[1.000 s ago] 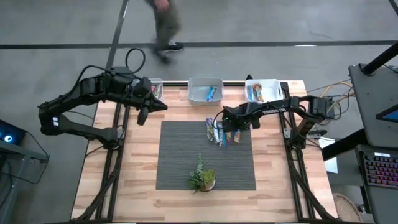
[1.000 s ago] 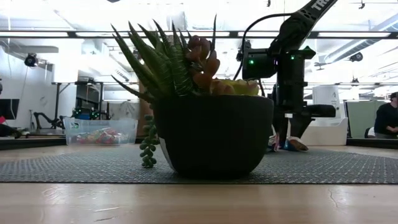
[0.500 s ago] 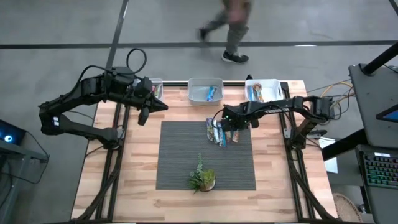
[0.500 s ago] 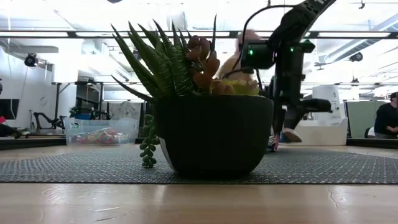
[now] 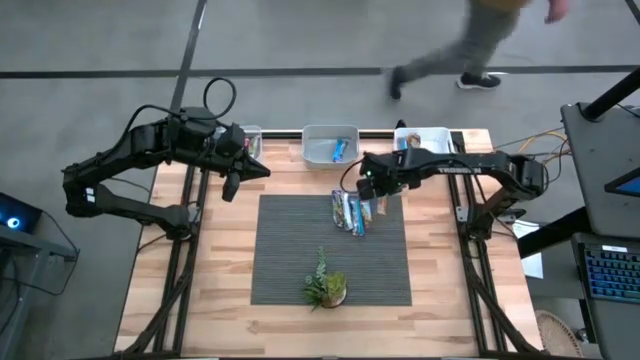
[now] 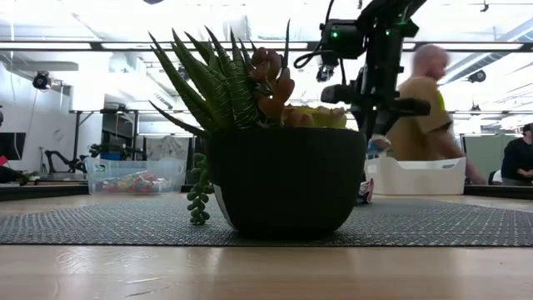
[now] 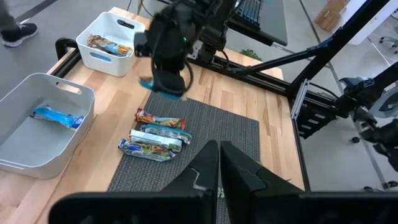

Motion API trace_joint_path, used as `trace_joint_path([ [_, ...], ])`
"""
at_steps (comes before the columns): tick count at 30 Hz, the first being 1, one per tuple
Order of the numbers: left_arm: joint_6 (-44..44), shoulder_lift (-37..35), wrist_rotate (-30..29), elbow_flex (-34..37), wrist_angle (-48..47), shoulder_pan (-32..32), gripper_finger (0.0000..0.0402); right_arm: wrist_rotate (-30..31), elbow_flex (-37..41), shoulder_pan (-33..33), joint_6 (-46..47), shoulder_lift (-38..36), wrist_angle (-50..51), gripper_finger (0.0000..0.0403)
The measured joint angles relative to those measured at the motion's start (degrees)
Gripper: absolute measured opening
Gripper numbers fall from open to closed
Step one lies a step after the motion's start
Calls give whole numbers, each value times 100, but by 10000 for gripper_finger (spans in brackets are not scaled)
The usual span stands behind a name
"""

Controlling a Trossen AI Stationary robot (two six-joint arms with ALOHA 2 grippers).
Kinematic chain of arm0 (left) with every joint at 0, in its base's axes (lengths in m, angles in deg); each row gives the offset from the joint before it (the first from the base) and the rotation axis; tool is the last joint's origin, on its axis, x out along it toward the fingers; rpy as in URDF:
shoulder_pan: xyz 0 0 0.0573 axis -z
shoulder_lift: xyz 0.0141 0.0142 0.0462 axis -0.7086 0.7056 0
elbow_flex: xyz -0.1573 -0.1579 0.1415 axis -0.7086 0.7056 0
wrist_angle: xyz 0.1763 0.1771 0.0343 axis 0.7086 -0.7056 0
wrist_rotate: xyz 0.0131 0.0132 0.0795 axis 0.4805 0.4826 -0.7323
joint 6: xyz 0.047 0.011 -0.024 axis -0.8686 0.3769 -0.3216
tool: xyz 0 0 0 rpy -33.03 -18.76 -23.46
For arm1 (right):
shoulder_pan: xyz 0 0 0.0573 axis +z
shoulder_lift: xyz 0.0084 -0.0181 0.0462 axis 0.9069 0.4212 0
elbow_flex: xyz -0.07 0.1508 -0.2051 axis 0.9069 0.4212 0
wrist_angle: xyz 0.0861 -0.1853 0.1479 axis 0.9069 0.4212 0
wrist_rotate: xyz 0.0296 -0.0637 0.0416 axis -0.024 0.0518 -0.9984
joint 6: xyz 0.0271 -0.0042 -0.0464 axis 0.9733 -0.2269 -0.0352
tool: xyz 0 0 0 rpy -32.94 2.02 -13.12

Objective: Pick and place Granola Bars by type
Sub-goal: Put the yellow granola bar into the white bin

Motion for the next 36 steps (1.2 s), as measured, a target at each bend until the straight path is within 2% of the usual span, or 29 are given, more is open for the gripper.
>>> trace_joint_path([
  [8,91,0,-1,0,2,0,0,351,-760,-585,-919,-40,959,54],
  [18,118,0,0,0,0,2,0,471,-1471,-1815,-2140,-42,1118,54],
  [23,120,0,0,0,0,2,0,398,-1549,-2362,-2595,-42,1163,54],
  [36,122,0,0,0,0,7,0,366,-1460,-3216,-3500,-40,1198,54],
])
